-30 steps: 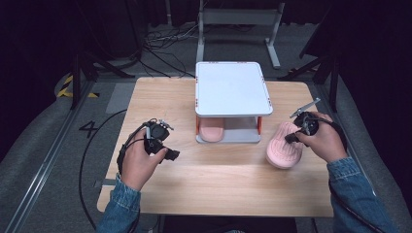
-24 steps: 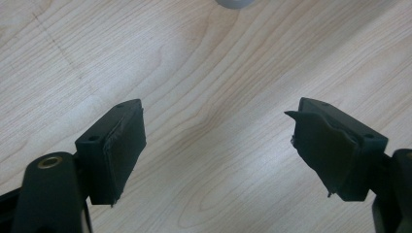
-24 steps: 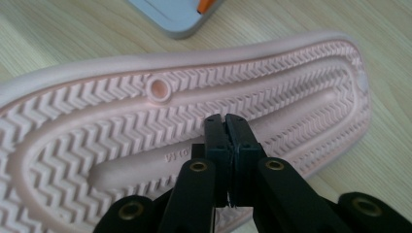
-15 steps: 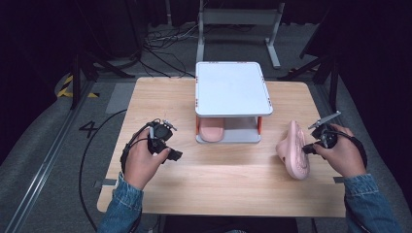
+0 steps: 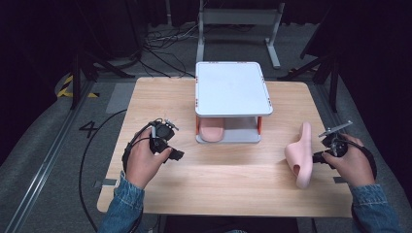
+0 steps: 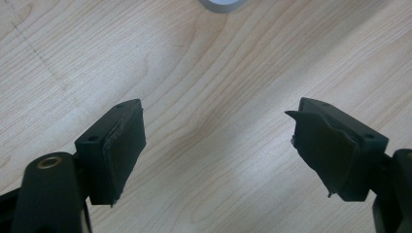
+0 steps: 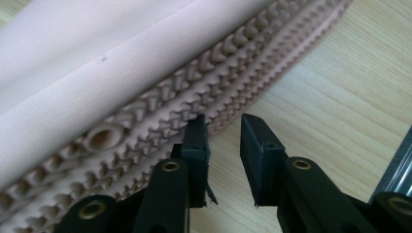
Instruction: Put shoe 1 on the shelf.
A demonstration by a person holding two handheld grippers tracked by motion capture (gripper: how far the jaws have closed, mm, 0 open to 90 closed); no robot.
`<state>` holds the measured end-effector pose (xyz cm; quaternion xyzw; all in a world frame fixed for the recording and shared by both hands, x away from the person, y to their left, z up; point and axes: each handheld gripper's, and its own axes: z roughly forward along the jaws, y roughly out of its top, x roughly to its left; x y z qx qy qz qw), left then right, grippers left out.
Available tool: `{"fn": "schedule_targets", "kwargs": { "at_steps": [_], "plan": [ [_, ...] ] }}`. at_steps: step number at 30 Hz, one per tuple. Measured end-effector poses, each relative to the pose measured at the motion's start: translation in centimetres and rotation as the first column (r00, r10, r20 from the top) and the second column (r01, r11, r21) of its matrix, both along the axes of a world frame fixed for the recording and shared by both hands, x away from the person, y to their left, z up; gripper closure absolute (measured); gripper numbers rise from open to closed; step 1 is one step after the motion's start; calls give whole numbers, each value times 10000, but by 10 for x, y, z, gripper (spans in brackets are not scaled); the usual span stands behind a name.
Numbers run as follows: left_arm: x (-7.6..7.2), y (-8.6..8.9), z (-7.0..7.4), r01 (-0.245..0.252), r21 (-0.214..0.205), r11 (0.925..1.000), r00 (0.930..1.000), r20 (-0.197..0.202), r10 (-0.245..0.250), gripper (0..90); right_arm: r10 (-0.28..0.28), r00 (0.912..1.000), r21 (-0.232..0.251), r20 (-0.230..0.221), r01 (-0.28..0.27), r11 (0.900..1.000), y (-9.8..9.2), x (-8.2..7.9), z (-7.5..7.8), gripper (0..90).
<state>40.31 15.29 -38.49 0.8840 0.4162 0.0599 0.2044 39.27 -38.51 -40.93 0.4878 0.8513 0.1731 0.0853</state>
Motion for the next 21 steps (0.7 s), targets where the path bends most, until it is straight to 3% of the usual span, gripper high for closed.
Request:
{"fn": "schedule_targets", "kwargs": {
  "at_steps": [4, 9, 16, 21],
  "plan": [
    [0, 2, 1, -109, -11, 9999, 9999, 29, 109, 198, -169, 9997, 82, 180, 167, 9998, -6, -6, 5, 687],
    [0, 1, 1, -52, 9, 10000, 10000, 50, 52, 198, -100, 9982, -15, 590, 101, 9999, -6, -13, 28, 665],
    [-1, 2, -1, -60, 64, 10000, 10000, -21, 60, 198, 544, 9912, -35, 1209, -544, 9985, 12, -19, 63, 698],
    [-2, 2, -1, -33, 110, 9999, 10000, -23, 33, 198, 949, 9873, -18, 1272, -954, 9954, 25, -16, 67, 730]
  ]
}}
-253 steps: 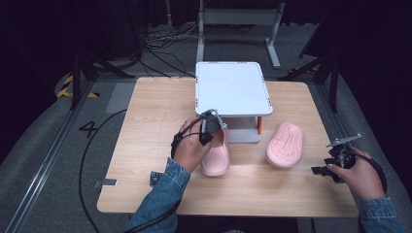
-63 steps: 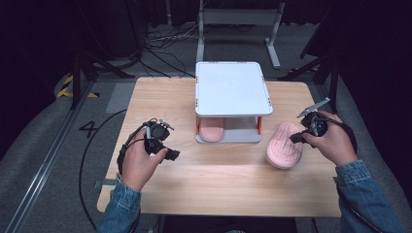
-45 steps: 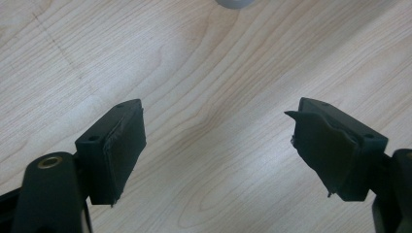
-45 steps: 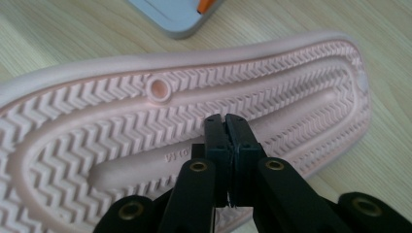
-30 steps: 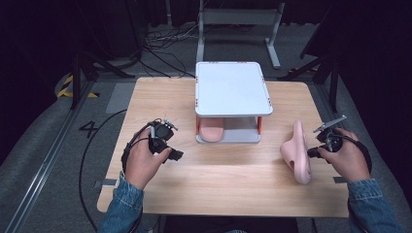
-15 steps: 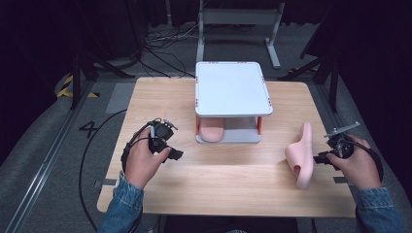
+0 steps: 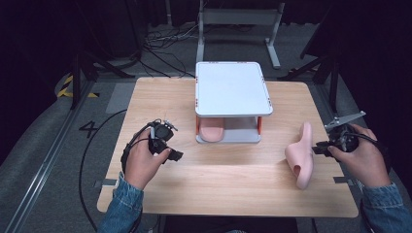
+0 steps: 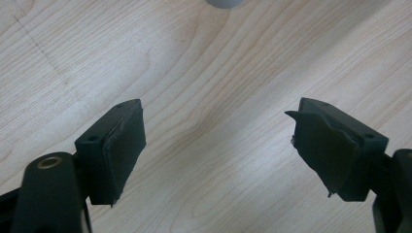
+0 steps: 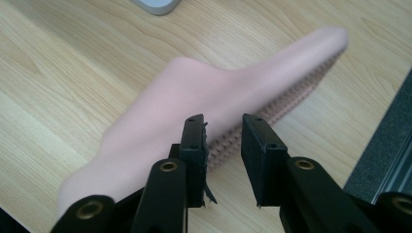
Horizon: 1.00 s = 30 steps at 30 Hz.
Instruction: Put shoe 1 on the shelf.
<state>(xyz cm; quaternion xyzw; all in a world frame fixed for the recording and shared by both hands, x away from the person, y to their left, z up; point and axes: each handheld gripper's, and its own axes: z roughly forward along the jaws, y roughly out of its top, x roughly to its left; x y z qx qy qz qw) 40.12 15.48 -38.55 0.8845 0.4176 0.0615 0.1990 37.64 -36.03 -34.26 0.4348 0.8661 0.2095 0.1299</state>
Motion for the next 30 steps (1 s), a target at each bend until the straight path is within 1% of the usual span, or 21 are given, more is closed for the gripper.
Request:
{"fn": "schedule_targets", "kwargs": {
  "at_steps": [2, 3, 4, 6, 7, 8, 10, 13, 17, 19, 20, 21, 24, 25, 28, 30],
  "plan": [
    [0, -1, 0, 10, -48, 10000, 10000, -7, -10, 198, 186, 9998, -78, 10, -186, 9998, 8, 4, -1, 748],
    [0, -1, 0, 16, -36, 10000, 10000, -12, -16, 198, 316, 9995, -49, 98, -315, 9995, 14, 6, -2, 759],
    [0, -1, 0, 16, -36, 10000, 10000, -12, -16, 198, 316, 9995, -49, 98, -315, 9995, 14, 6, -2, 759],
    [0, -1, -1, 21, -59, 10000, 10000, -57, -21, 199, 481, 9988, -37, 44, -481, 9988, 20, 9, -3, 766],
    [0, -1, -1, 29, -18, 10000, 10000, -79, -29, 198, 581, 9983, -135, -78, -582, 9982, 24, 11, -6, 773],
    [0, -1, -1, 29, -18, 10000, 10000, -79, -29, 199, 581, 9983, -135, -78, -582, 9982, 24, 11, -6, 773],
    [0, -1, -1, 36, -52, 10000, 10000, -71, -37, 198, 525, 9984, -354, -187, -531, 9980, 25, 12, -9, 776],
    [0, 0, -1, 30, -41, 10000, 10000, -35, -30, 198, 424, 9990, -281, -137, -428, 9987, 21, 11, -10, 783],
    [0, -1, -1, 53, -72, 10000, 10000, -65, -53, 198, 166, 9997, -351, -177, -172, 9992, 9, 6, -8, 780],
    [0, -2, -1, 60, -72, 10000, 10000, -65, -61, 198, -30, 9997, -491, -226, 18, 9988, 1, 3, -6, 778],
    [0, -2, 0, 60, -42, 10000, 10000, -50, -60, 198, -30, 9997, -491, -226, 18, 9988, 1, 3, -6, 778],
    [0, -2, 0, 60, -48, 10000, 10000, -58, -60, 198, -250, 9993, -607, -283, 232, 9979, -9, -1, -6, 779],
    [1, -3, 0, 77, -42, 10000, 9999, -65, -78, 198, -620, 9972, -751, -430, 586, 9954, -23, -6, -8, 784],
    [1, -3, -1, 72, -52, 10000, 10000, -69, -72, 198, -620, 9972, -751, -430, 586, 9954, -23, -6, -8, 784],
    [1, -4, -1, 94, -30, 10000, 9999, -85, -94, 198, -1140, 9913, -1123, -664, 1061, 9880, -40, -12, -15, 790],
    [1, -4, -1, 82, -31, 10000, 9999, -104, -82, 199, -1409, 9865, -1172, -833, 1307, 9845, -48, -15, -20, 792]
  ]
}}
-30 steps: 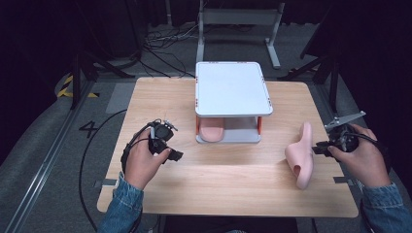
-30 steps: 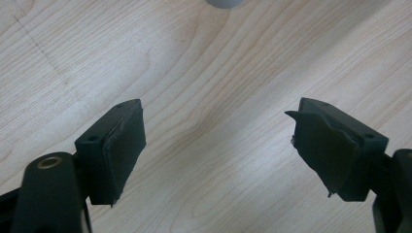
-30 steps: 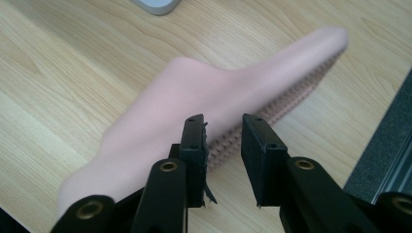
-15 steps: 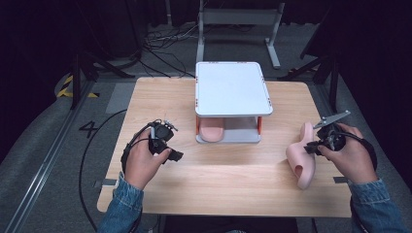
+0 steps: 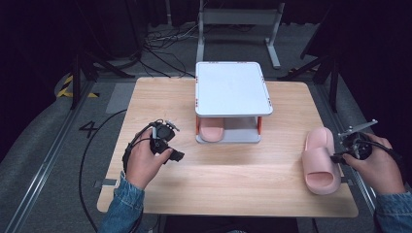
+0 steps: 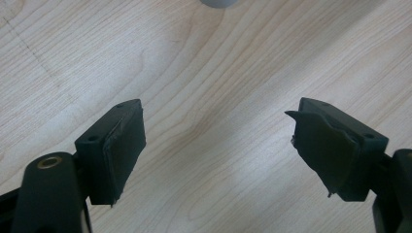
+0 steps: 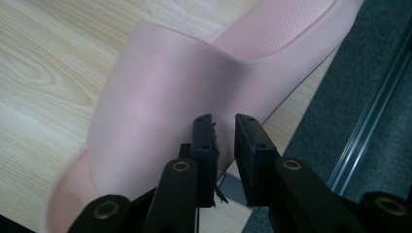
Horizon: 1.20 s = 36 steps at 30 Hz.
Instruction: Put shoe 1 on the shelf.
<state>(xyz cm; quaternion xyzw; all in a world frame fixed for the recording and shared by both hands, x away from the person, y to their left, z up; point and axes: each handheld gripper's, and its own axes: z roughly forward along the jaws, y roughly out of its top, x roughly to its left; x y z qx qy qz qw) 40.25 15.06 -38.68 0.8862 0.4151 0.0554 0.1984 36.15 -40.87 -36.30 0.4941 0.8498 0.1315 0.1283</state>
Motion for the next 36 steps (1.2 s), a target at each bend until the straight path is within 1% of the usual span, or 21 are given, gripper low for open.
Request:
{"fn": "schedule_targets", "kwargs": {
  "at_steps": [1, 3, 5, 6, 7, 9, 10, 11, 12, 13, 17, 22, 23, 26, 28, 29, 31, 33, 36],
  "plan": [
    [0, 0, 0, -3, 0, 10000, 10000, 0, 3, 198, -196, 9998, 140, 22, 195, 9997, -6, -2, -4, 793],
    [1, 0, 0, 10, 4, 10000, 10000, -10, -10, 198, -371, 9993, 224, -30, 372, 9991, -11, -5, -8, 795],
    [1, -1, -1, 16, 24, 10000, 10000, -3, -16, 198, -429, 9991, 210, -74, 431, 9989, -13, -6, -10, 797],
    [1, -1, -1, 25, 15, 10000, 10000, -32, -24, 198, -504, 9985, 179, -225, 509, 9985, -16, -7, -15, 790],
    [1, -2, -1, 42, 25, 10000, 10000, -40, -42, 198, -482, 9980, 365, -398, 496, 9981, -16, -7, -19, 772],
    [1, -2, -1, 47, 31, 10000, 10000, -37, -47, 198, -189, 9968, 911, -778, 259, 9955, -12, -7, -31, 751],
    [1, -2, -1, 41, 21, 10000, 10000, -47, -40, 198, -2, 9962, 1075, -868, 96, 9942, -7, -6, -38, 749],
    [1, -2, -2, 28, 12, 10000, 10000, -56, -28, 198, 93, 9954, 1032, -952, 6, 9947, -3, -6, -41, 742],
    [1, -1, -2, 5, 18, 10000, 10000, -55, -5, 198, 213, 9968, 1193, -770, -120, 9928, 3, -5, -46, 737],
    [1, -1, -2, 9, 20, 10000, 10000, -59, -9, 198, 314, 9968, 1298, -736, -216, 9913, 9, -3, -48, 736],
    [1, -1, -2, 11, 18, 10000, 10000, -80, -11, 198, 575, 9980, 1518, -272, -528, 9870, 27, 4, -50, 694],
    [1, -1, -3, 29, -2, 10000, 10000, -85, -29, 198, 777, 9970, 1508, 63, -778, 9855, 39, 12, -55, 650],
    [1, 0, -2, 32, 6, 10000, 10000, -58, -32, 198, 822, 9966, 1442, 91, -826, 9861, 40, 13, -55, 633],
    [1, 0, -2, 16, -26, 10000, 10000, -61, -16, 198, 959, 9952, 1329, 217, -979, 9863, 39, 11, -54, 539],
    [1, 0, -2, -3, 0, 10000, 10000, -60, 3, 198, 1223, 9920, 1116, 325, -1252, 9858, 36, 7, -51, 426],
    [1, 0, -3, -11, 12, 10000, 10000, -64, 12, 198, 1398, 9895, 962, 366, -1427, 9851, 36, 6, -49, 400],
    [1, -1, -3, 30, 21, 10000, 10000, -95, -30, 198, 1579, 9859, 919, 548, -1624, 9824, 36, 4, -45, 366],
    [1, -2, -2, 57, 6, 10000, 10000, -79, -57, 198, 1682, 9832, 1002, 708, -1747, 9795, 37, 4, -43, 346],
    [1, -2, -3, 24, 13, 10000, 10000, -86, -24, 198, 2089, 9739, 905, 889, -2168, 9720, 41, 7, -41, 324]
  ]
}}
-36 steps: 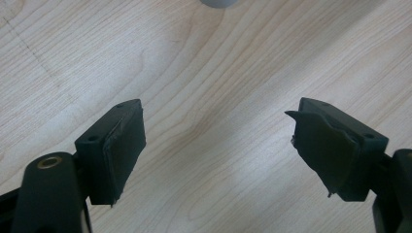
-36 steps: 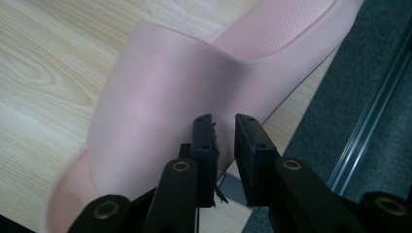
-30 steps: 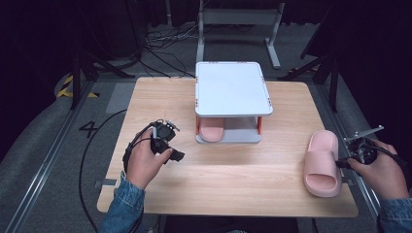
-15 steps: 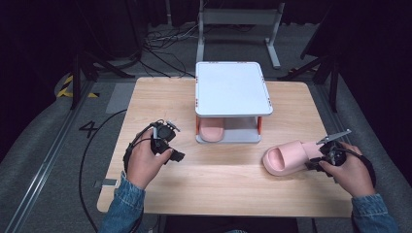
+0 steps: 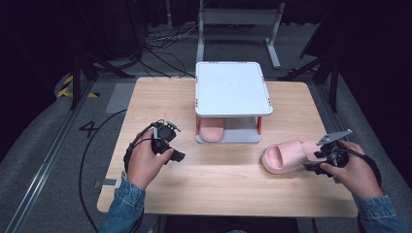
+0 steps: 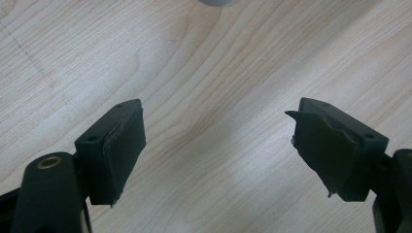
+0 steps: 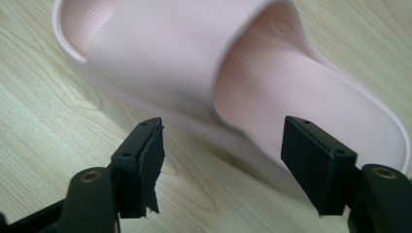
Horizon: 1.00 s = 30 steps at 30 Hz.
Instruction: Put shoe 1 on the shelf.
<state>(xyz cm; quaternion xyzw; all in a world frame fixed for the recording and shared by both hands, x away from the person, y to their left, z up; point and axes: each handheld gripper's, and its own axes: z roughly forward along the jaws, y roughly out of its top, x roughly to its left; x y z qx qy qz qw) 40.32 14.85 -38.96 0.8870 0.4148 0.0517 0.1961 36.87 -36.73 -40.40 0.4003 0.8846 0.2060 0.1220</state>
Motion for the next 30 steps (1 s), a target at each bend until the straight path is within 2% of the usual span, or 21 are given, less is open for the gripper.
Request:
{"fn": "schedule_targets", "kwargs": {
  "at_steps": [2, 4, 11, 15, 20, 21, 23, 27, 30],
  "plan": [
    [0, 1, -1, -14, 28, 10000, 10000, -30, 14, 198, 438, 9990, -169, 13, -437, 9989, 6, 3, -2, 323],
    [0, 1, -1, -1, 29, 10000, 10000, -42, 1, 198, 595, 9982, -177, -12, -596, 9981, 9, 4, -3, 321],
    [0, 2, 0, -4, -13, 10000, 10000, 4, 4, 198, 1594, 9870, -148, -210, -1597, 9871, 29, 13, -14, 327],
    [0, 2, 0, -12, -12, 10000, 10000, 6, 13, 197, 2057, 9772, -136, -533, -2067, 9783, 34, 16, -18, 416],
    [0, 2, -1, -35, -20, 10000, 10000, -43, 35, 197, 2008, 9781, -145, -537, -2019, 9793, 38, 13, -15, 646],
    [0, 2, -1, -11, -7, 10000, 10000, -55, 10, 197, 2008, 9781, -145, -537, -2019, 9793, 38, 13, -15, 646],
    [0, 2, -1, -9, -4, 10000, 10000, -63, 8, 198, 1888, 9798, -40, -665, -1894, 9819, 41, 10, -14, 732],
    [0, 2, 0, -16, -7, 10000, 10000, -20, 16, 198, 1766, 9820, 187, -663, -1757, 9843, 45, 8, -11, 764],
    [0, 3, 0, -6, -14, 10000, 10000, -28, 6, 197, 1648, 9846, 128, -590, -1643, 9863, 48, 7, -8, 784]
  ]
}}
